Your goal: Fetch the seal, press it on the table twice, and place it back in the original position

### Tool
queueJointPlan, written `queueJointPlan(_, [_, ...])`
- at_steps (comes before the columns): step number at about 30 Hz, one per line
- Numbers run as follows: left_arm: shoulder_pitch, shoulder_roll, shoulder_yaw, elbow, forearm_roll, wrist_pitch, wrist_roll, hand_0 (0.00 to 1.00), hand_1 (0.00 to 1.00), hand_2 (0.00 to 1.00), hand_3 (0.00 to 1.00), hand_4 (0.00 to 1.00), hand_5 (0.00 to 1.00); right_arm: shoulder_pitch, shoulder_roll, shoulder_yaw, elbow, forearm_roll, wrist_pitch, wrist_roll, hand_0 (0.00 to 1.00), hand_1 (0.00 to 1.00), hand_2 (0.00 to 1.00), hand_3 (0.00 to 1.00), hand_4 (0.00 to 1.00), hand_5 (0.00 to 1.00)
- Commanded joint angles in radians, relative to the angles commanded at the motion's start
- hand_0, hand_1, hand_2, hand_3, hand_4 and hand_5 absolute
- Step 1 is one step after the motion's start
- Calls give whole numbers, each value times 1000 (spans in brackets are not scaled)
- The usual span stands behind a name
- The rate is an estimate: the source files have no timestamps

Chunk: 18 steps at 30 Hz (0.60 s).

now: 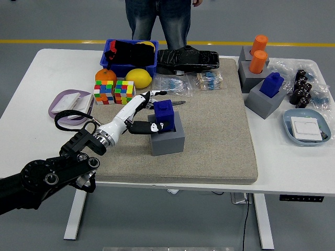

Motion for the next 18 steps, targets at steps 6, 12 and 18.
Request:
queueJointPlan(6, [-10,5,8,-1,-2,-7,4,742,563,468,876,635,2,3,0,2,0,-3,1,3,886,783,774,770,898,623])
queueJointPlan(12, [-18,12,17,-10,2,-17,11,742,564,467,876,635,2,1,-1,4,0,-4,0,3,886,782,774,770,898,623])
queueJointPlan(18, [-31,17,31,-10,4,-29,21,742,563,467,877,636,2,2,-2,6,0,-4,0,3,886,783,774,770,898,623])
